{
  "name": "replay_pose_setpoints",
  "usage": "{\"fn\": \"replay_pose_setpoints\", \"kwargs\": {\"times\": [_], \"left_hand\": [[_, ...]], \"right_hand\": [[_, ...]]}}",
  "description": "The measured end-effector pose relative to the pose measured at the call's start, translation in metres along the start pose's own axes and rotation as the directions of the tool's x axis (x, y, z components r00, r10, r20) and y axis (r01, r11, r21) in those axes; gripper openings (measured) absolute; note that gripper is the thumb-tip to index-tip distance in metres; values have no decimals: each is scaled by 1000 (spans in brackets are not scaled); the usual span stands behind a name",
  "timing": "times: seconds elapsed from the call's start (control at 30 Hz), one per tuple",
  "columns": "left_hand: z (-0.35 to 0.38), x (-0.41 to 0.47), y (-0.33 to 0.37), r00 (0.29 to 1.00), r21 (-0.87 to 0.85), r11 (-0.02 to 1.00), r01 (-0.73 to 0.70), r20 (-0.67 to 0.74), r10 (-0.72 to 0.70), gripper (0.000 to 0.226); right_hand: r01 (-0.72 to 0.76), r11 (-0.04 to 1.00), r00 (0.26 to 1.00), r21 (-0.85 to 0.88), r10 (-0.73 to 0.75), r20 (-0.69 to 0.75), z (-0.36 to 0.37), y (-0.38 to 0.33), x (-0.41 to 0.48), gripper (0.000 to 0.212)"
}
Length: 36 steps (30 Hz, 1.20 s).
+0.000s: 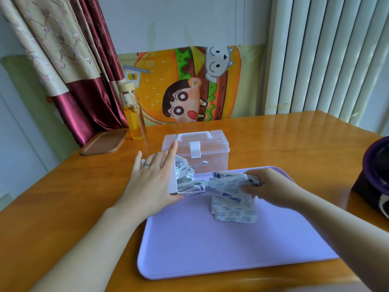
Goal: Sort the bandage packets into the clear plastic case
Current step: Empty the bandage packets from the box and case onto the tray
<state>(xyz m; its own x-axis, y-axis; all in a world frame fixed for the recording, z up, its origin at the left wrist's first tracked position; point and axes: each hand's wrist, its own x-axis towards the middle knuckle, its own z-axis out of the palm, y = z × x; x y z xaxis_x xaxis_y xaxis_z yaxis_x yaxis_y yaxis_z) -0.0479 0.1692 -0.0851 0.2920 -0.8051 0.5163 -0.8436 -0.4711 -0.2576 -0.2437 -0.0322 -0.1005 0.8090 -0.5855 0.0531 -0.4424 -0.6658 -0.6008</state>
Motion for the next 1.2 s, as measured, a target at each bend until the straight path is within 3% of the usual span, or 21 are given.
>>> {"fn": "replay_pose_setpoints", "kwargs": {"times": [0.03, 0.13, 0.23, 0.33, 0.43, 0.5, 0.6, 0.77, 0.97, 1.1, 1.2], "left_hand": [[0, 0, -1, 1000, 3, 1000, 1, -14, 0, 134], [-1, 1, 0, 999, -9, 1000, -9, -39, 9, 131], [-5, 2, 2, 996, -11, 999, -36, -82, 35, 129], [-9, 3, 5, 990, -7, 998, -70, -126, 69, 129], [-11, 5, 11, 985, -50, 994, -101, -144, 93, 127], [-14, 8, 17, 984, -79, 990, -118, -142, 106, 123], [-19, 11, 25, 982, -109, 985, -133, -148, 116, 114], [-23, 11, 30, 977, -151, 975, -166, -162, 141, 110], [-27, 12, 36, 958, -136, 960, -246, -184, 219, 113], [-26, 11, 38, 956, -155, 953, -259, -182, 230, 110], [-24, 13, 37, 958, -141, 957, -254, -175, 228, 110]], "right_hand": [[-32, 999, 999, 4, 32, 39, 1, 3, 1, 17], [-123, 992, 989, 2, 123, 85, -3, 2, 1, 70], [-79, 980, 996, -181, 85, 21, -11, -3, 1, 84], [124, 975, 988, -185, -138, -64, -18, -18, -4, 77], [451, 884, 879, -121, -463, -113, -21, -45, -11, 66], [577, 786, 799, -222, -599, -48, -16, -59, -13, 67], [608, 699, 763, -378, -646, 33, -5, -65, -8, 69], [575, 653, 730, -493, -682, -51, -4, -67, -4, 57], [604, 546, 652, -581, -758, -34, 6, -68, 2, 46], [608, 590, 677, -531, -735, -43, 19, -63, 10, 44], [626, 676, 710, -389, -700, -75, 25, -62, 12, 40]]}}
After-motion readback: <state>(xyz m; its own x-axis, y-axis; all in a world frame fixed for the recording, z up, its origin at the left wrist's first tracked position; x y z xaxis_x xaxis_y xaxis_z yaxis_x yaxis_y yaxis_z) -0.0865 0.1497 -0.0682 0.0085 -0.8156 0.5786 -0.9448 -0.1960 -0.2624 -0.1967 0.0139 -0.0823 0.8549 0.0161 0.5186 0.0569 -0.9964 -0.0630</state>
